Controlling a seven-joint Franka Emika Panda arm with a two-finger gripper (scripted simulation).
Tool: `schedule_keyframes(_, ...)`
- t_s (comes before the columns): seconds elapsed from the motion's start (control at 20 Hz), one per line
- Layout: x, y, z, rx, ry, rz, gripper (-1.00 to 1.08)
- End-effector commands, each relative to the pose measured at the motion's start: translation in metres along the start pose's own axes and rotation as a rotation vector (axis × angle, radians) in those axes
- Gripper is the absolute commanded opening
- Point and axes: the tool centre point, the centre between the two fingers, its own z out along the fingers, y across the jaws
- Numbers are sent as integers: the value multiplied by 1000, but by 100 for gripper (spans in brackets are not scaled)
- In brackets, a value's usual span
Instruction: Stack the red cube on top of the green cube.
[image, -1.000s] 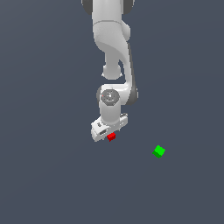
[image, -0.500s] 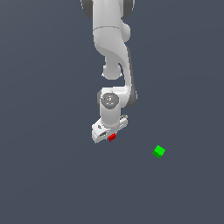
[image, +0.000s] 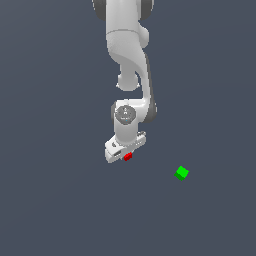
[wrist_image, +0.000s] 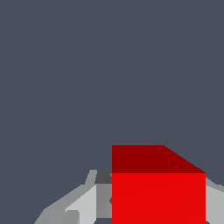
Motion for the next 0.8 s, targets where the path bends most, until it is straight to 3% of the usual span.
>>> schedule_keyframes(0.0, 0, 0, -4, -1, 1, 0, -100)
schedule_keyframes(0.75, -1, -1, -87, -1, 1, -1, -100)
